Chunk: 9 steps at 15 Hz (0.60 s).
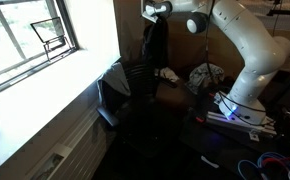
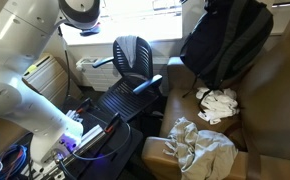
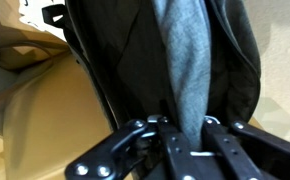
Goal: Move the backpack from the couch to the chair
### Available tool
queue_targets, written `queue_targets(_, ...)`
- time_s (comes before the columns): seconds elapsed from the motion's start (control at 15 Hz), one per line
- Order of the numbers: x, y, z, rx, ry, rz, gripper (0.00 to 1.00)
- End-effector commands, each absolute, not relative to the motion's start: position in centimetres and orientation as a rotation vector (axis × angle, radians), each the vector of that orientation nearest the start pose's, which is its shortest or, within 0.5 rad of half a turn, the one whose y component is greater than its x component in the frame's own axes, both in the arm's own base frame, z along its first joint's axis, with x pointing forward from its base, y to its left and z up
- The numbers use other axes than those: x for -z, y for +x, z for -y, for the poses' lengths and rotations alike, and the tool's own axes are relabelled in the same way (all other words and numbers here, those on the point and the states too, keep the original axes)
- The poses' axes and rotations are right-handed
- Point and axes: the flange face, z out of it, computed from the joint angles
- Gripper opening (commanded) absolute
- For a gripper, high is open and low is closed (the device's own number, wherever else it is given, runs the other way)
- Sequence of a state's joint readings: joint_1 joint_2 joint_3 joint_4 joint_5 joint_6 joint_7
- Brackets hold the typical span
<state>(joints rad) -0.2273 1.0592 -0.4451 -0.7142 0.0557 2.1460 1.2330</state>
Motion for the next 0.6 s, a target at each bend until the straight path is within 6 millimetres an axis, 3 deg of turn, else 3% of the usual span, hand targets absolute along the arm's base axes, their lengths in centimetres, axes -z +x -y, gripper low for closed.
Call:
queue_targets(0.0, -46.8, 74.0, 32.4, 0.726, -2.236, -2.084, 0.05)
queue_targets(0.27, -54.2, 71.4, 29.2, 0.547, -2.354, -1.863, 0.05)
queue_targets(0.53, -61.6, 67.8, 26.6, 0.469, -2.360, -1.822, 0.05)
